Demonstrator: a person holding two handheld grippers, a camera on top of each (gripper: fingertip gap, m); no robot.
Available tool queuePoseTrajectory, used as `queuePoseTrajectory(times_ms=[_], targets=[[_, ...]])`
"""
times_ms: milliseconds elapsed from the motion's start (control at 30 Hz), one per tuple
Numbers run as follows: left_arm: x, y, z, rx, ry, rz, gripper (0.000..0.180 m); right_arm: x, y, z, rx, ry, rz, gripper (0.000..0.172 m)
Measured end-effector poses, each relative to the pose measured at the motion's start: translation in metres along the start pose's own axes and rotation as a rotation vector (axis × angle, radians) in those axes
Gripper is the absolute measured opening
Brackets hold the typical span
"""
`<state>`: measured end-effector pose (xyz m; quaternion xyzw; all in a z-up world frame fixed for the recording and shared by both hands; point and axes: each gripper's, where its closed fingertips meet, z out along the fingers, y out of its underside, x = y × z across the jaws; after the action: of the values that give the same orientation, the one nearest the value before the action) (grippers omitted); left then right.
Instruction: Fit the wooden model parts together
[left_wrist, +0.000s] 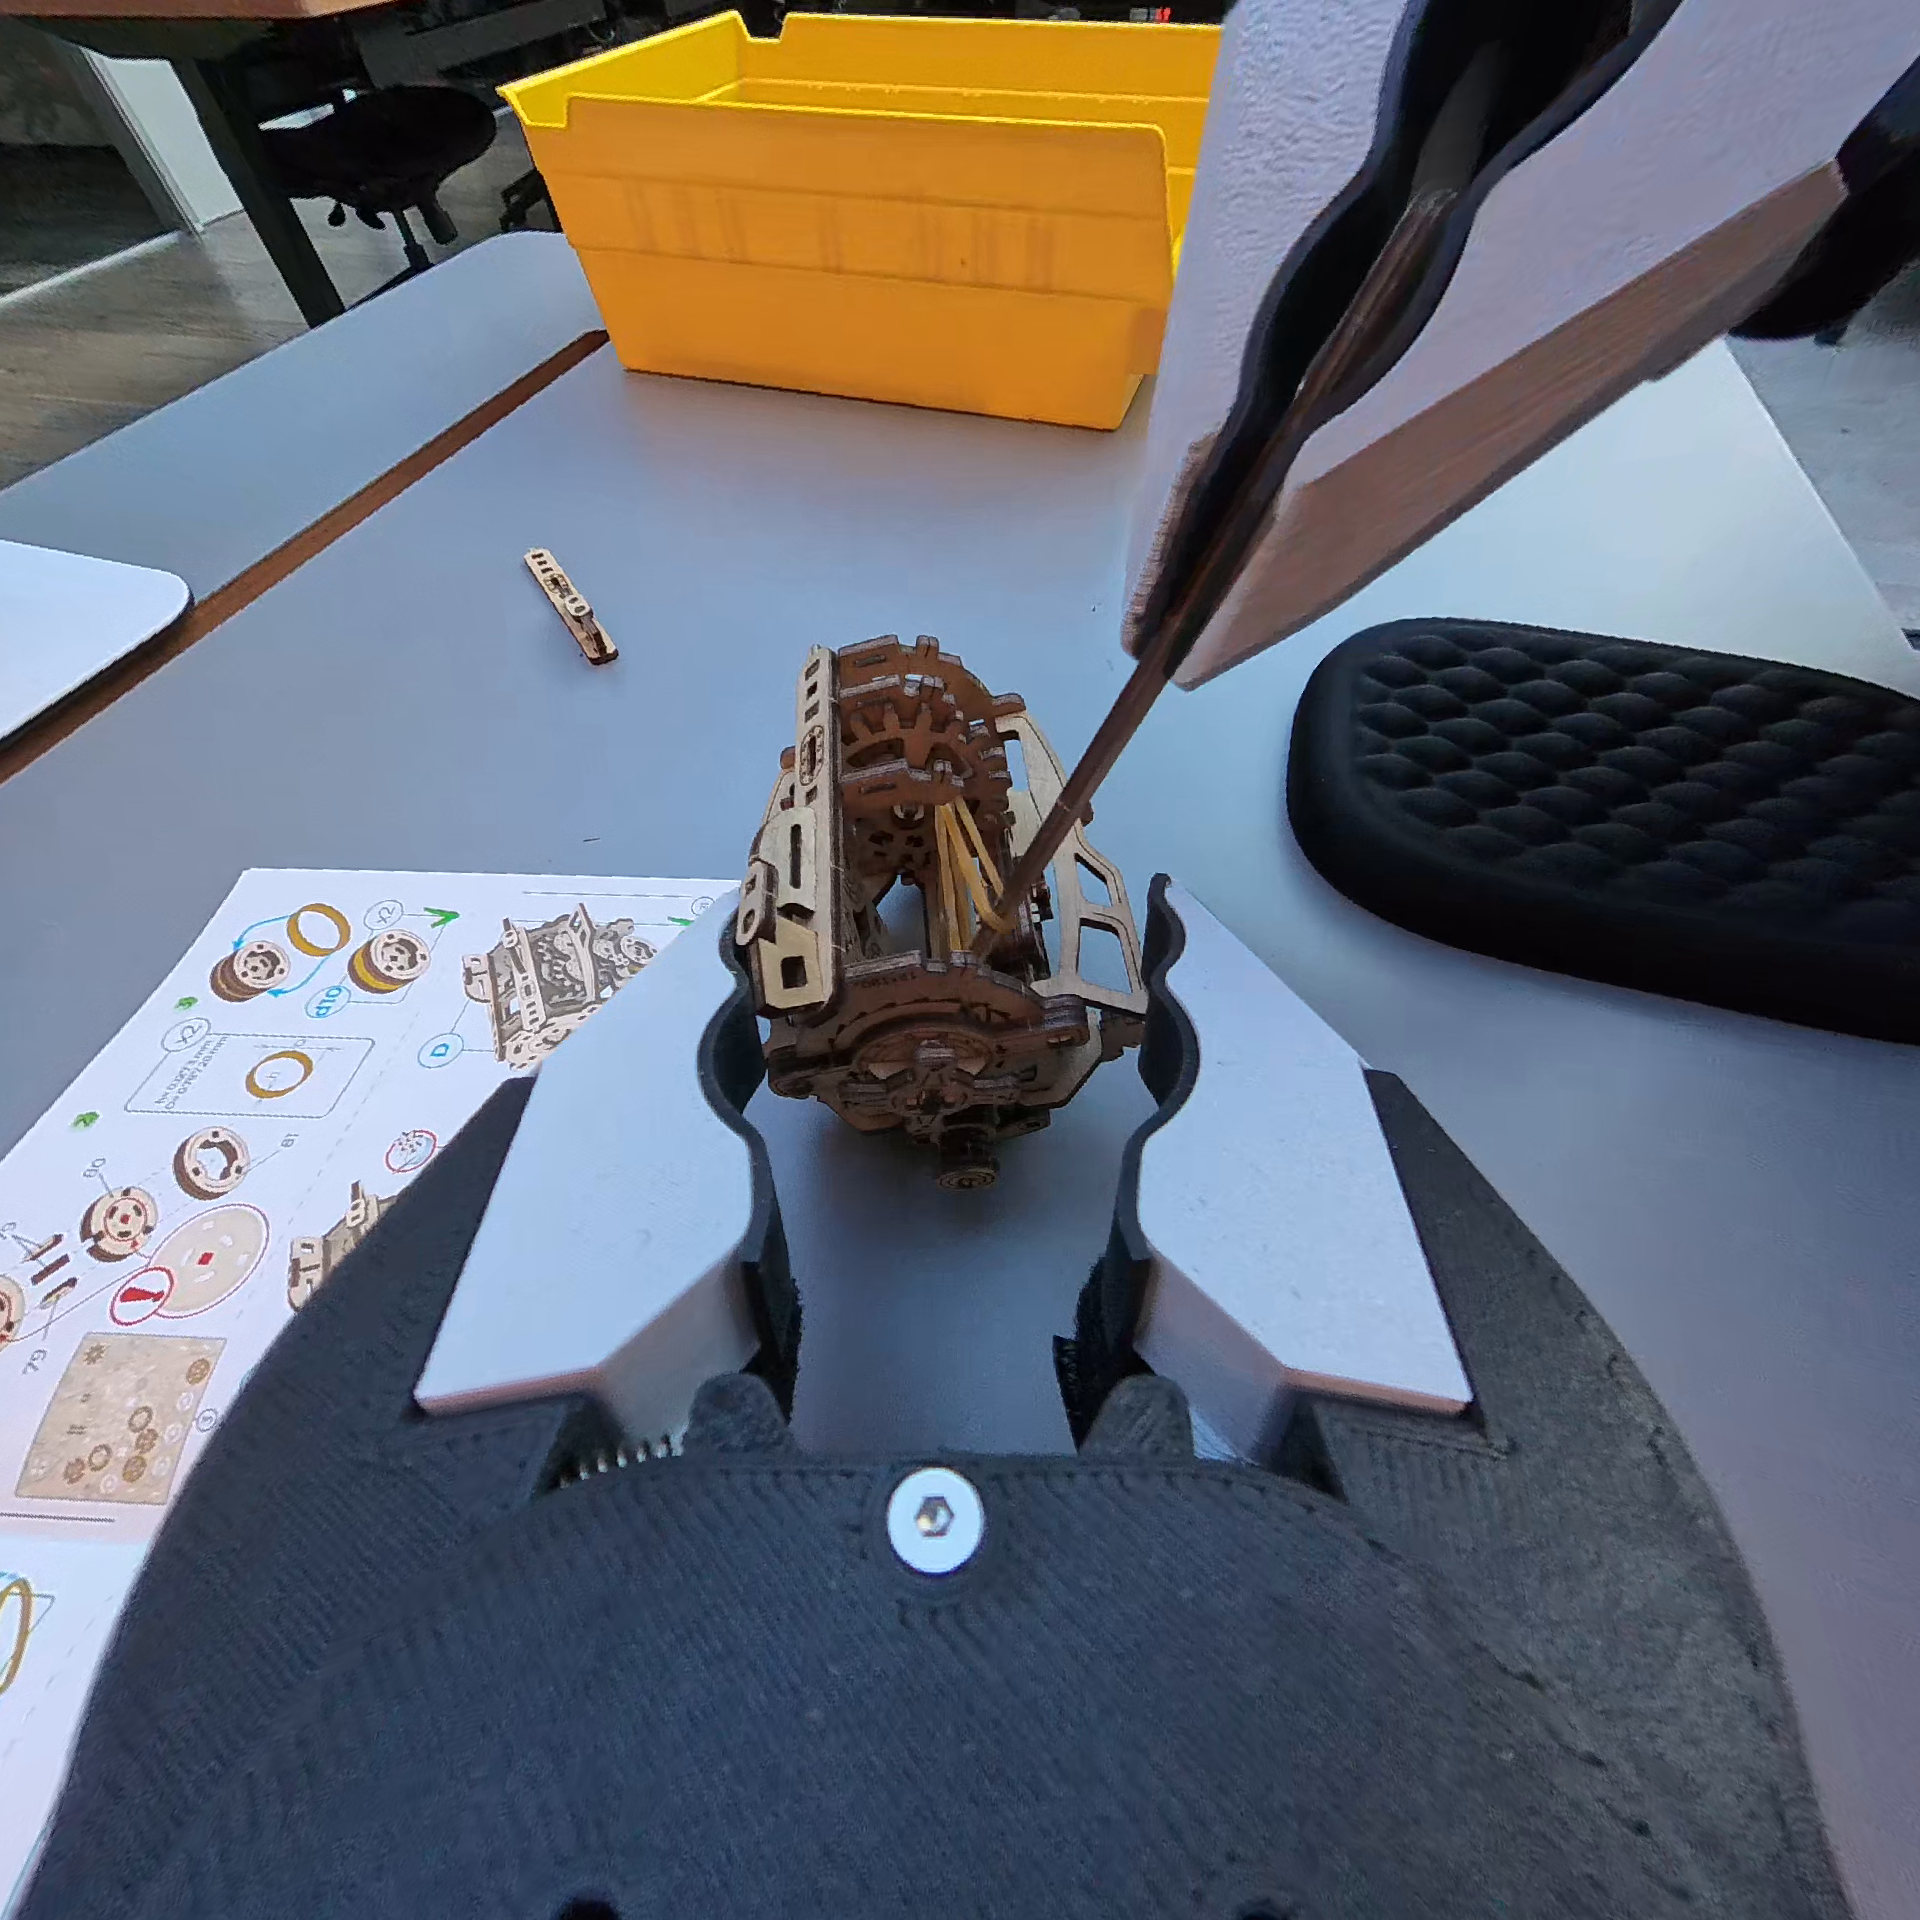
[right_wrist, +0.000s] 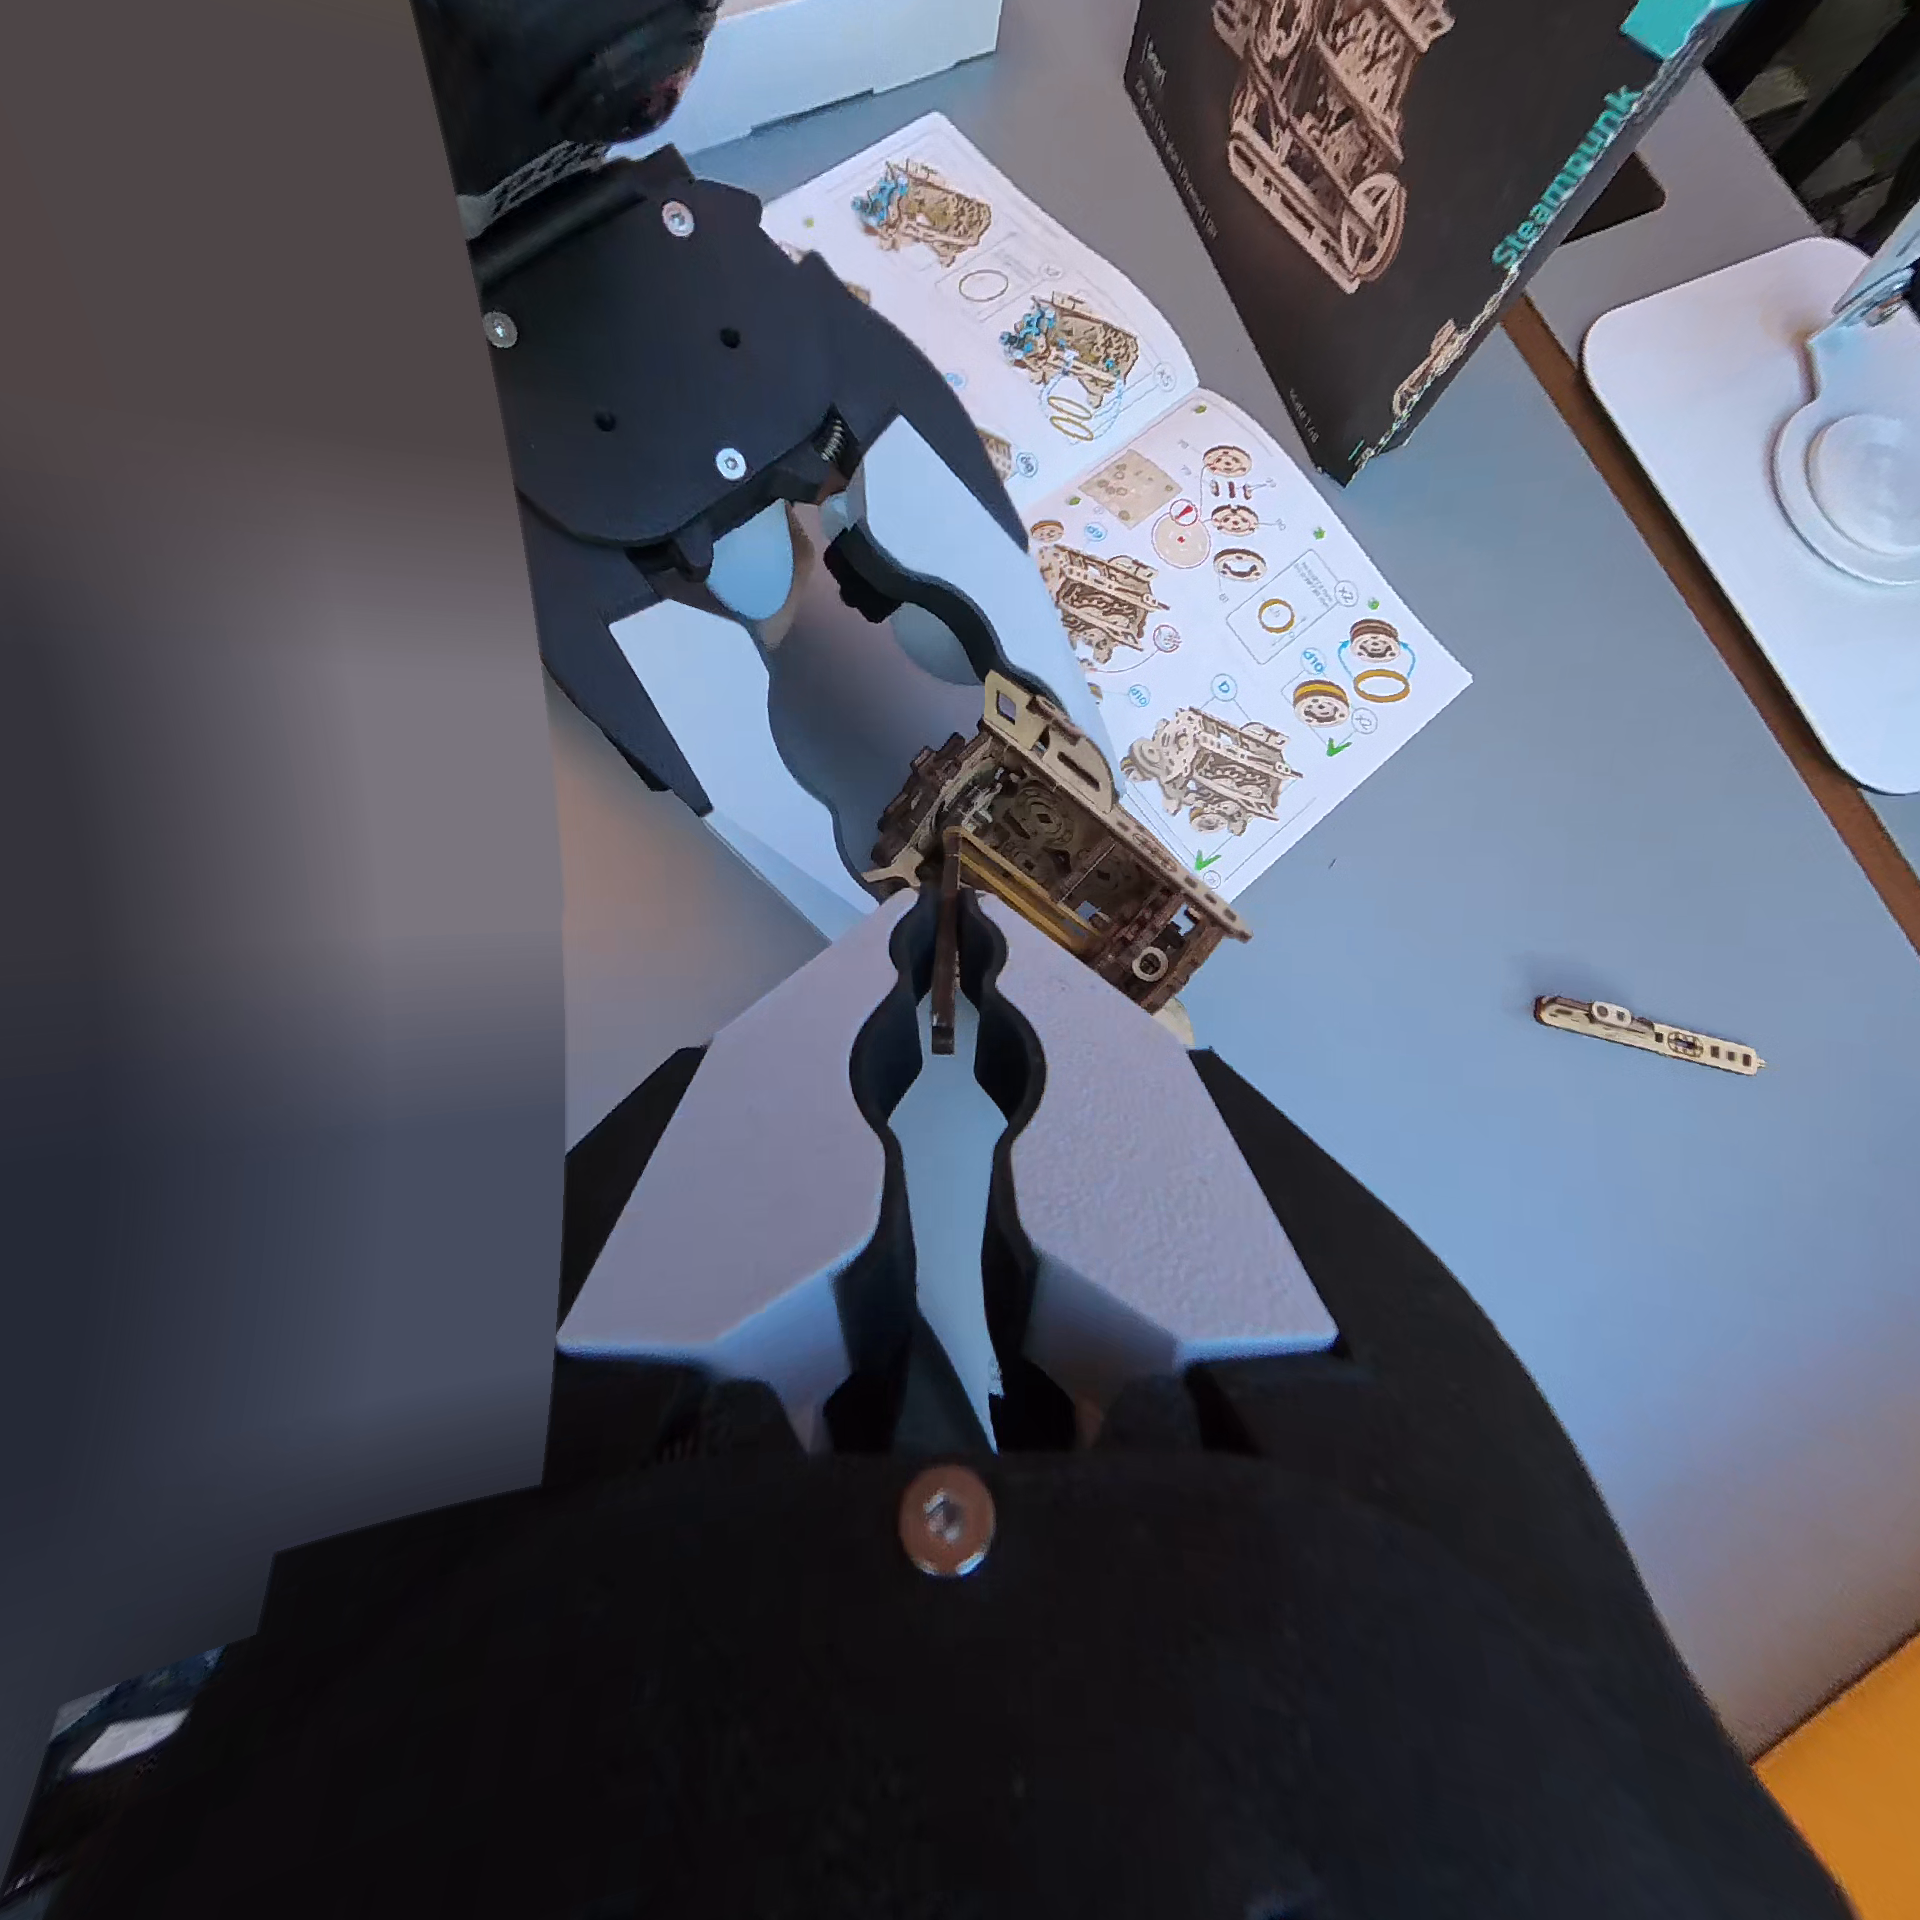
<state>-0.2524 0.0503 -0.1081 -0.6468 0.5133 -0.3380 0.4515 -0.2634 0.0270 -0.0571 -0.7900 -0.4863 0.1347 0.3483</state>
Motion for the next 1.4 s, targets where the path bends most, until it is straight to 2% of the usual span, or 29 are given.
queuePoseTrajectory(times_ms=[367,800,1033,1400], targets=[[0.001,0.000,0.000,-0.002,-0.012,0.015,0.071,-0.008,-0.009,0.008,-0.208,-0.033,-0.027,0.000],[0.001,0.000,0.000,0.003,-0.020,-0.003,0.071,-0.009,-0.018,0.020,-0.299,0.027,-0.045,0.001],[0.001,-0.001,0.000,0.005,-0.022,0.000,0.071,-0.003,-0.017,0.022,-0.222,-0.048,0.117,0.001],[0.001,-0.001,0.000,0.007,-0.015,-0.007,0.071,0.006,-0.027,0.027,-0.218,-0.136,0.166,0.000]])
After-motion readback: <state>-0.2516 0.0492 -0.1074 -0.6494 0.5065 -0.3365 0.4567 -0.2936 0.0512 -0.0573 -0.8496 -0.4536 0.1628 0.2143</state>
